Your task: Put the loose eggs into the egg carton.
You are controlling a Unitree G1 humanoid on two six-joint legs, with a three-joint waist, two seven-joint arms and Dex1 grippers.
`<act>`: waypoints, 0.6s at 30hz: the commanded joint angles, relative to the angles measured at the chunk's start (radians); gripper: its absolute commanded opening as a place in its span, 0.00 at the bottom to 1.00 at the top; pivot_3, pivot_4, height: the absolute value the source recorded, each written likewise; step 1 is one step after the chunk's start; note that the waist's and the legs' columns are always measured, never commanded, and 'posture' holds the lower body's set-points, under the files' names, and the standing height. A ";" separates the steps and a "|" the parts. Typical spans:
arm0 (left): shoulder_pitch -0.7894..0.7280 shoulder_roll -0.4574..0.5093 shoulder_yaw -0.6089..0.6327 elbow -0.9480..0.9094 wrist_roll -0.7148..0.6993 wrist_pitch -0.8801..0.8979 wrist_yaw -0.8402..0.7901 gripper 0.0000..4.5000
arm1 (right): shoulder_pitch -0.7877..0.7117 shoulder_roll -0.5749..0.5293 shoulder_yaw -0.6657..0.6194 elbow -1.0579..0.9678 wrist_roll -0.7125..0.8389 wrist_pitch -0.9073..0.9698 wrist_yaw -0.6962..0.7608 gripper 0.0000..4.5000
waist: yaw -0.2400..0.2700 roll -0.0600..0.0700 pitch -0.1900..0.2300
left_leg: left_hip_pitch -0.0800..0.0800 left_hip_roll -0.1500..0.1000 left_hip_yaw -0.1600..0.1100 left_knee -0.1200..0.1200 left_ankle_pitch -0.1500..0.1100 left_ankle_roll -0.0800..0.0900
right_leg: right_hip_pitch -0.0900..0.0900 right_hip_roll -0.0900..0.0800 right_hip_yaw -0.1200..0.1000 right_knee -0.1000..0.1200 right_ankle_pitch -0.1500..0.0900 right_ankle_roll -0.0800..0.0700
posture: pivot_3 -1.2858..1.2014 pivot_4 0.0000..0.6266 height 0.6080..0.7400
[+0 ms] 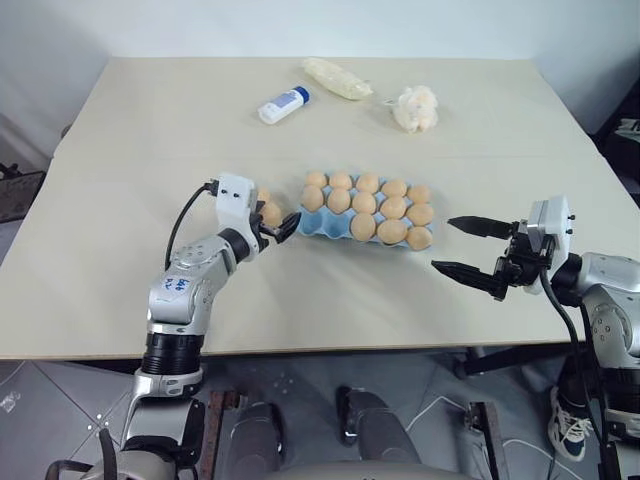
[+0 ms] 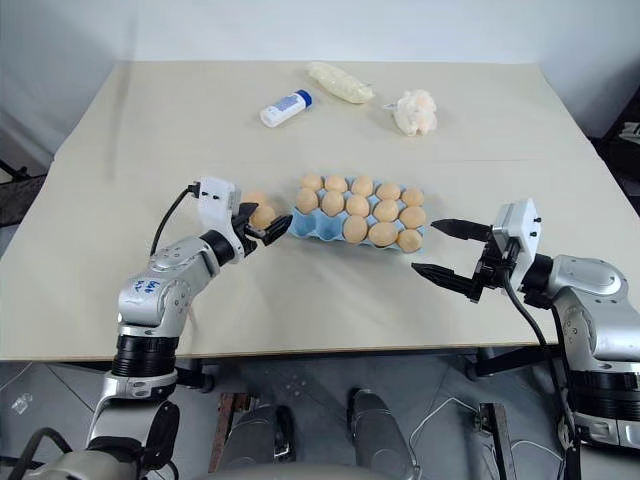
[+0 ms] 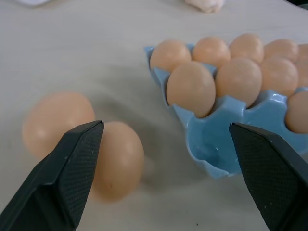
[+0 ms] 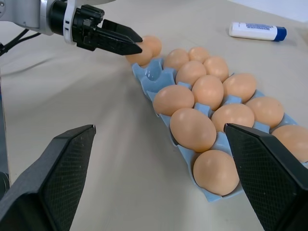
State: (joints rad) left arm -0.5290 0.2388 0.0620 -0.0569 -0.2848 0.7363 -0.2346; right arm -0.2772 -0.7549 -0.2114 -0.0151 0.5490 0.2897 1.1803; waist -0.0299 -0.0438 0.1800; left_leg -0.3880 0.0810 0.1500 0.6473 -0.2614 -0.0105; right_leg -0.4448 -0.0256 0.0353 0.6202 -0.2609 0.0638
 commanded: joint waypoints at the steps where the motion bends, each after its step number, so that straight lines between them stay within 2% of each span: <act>1: -0.027 -0.003 0.019 -0.064 0.011 0.067 0.058 0.99 | 0.000 -0.022 -0.016 -0.016 0.002 0.005 -0.001 1.00 | -0.001 0.000 0.000 | 0.000 0.000 0.000 0.000 0.000 0.000 | 0.000 0.000 0.000 0.000 0.000 0.000 | 0.52 0.24 1.00; 10: -0.044 -0.004 0.028 -0.049 0.009 0.175 0.099 0.99 | -0.014 -0.026 -0.004 -0.002 -0.003 0.010 0.000 1.00 | -0.001 0.000 0.000 | 0.000 -0.001 0.000 0.000 0.000 0.000 | 0.000 0.000 0.000 0.000 0.000 0.000 | 0.52 0.24 1.00; 18: -0.074 -0.020 0.018 0.011 0.025 0.150 0.105 0.99 | -0.012 -0.028 -0.003 -0.005 -0.005 0.015 -0.004 1.00 | 0.000 0.000 0.000 | 0.000 -0.001 0.000 0.000 0.000 0.000 | 0.000 0.000 0.000 0.000 0.000 0.000 | 0.52 0.24 1.00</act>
State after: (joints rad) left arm -0.5803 0.2248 0.0796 -0.0522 -0.2685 0.9117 -0.1331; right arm -0.2789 -0.7632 -0.2023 -0.0034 0.5469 0.3065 1.1771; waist -0.0301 -0.0438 0.1801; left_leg -0.3881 0.0802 0.1501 0.6473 -0.2614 -0.0105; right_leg -0.4448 -0.0259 0.0355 0.6198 -0.2608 0.0638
